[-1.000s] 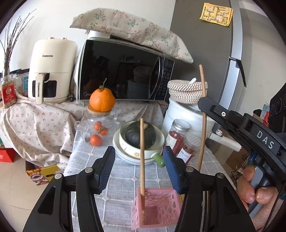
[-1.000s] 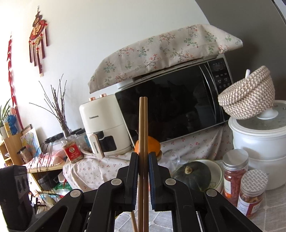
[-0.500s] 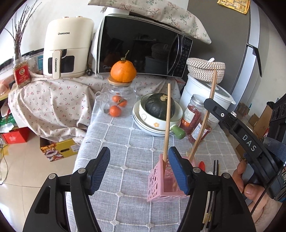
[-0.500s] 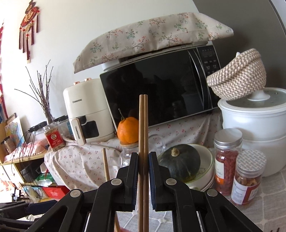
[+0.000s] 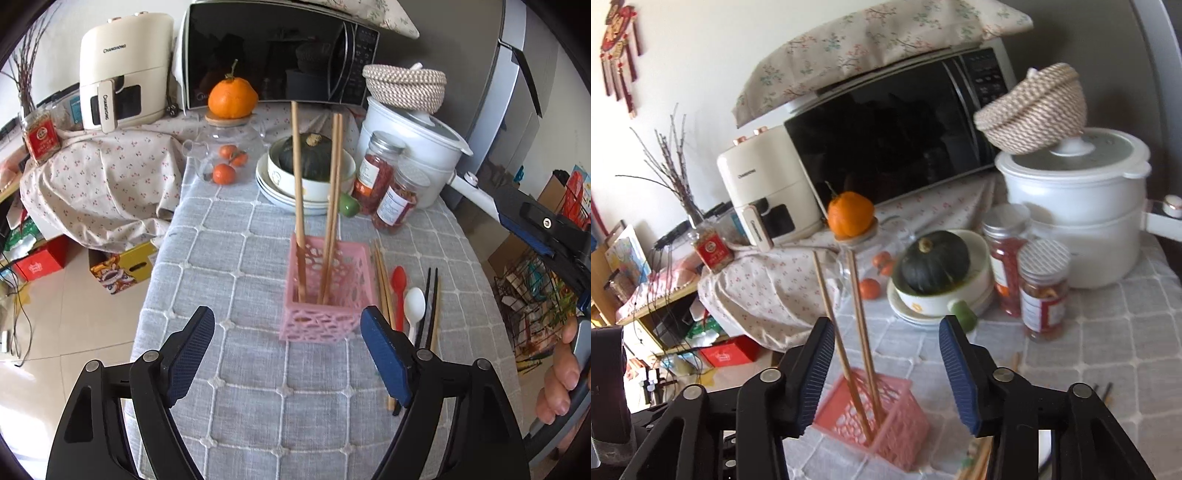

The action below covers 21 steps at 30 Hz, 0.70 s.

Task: Organize utensils
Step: 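Lower the left tool onto the white plastic spoon and grasp it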

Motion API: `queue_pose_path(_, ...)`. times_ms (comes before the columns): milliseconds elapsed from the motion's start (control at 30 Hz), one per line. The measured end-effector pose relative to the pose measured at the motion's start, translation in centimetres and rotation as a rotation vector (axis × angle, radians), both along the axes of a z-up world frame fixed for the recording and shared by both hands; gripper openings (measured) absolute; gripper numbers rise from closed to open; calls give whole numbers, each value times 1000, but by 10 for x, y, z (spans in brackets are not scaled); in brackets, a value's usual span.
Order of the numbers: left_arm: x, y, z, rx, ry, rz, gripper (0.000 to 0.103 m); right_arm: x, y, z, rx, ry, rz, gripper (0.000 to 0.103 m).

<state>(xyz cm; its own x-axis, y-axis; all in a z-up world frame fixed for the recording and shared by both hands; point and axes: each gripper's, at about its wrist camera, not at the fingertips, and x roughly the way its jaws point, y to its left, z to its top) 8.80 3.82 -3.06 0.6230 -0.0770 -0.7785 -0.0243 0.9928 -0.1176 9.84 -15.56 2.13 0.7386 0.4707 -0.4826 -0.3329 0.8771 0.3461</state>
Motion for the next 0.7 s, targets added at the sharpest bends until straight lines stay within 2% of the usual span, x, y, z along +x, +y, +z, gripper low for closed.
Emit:
queue_pose_path(67,-7,-12,-1,10,29,-23,84,-13,-13,0,-36,43,-24,67)
queue_pose_path(267,-15,-50,-1,31,108,-97,84,-45,-46,-7,-125,150,-86,82)
queue_pose_path(500,3,-101,-17,41,225,-252,84,-55,-95,-38,-190,305,-181,87)
queue_pose_path(567,14,-113,-24,26,249,-279,77,-54,-110,-49,-202,346,-205,87)
queue_pose_path(633,28,-125,-32,15,283,-307,61,-52,-123,-57,-212,378,-220,87)
queue_pose_path(700,44,-138,-43,29,317,-326,53,-50,-133,-63,-211,396,-223,87)
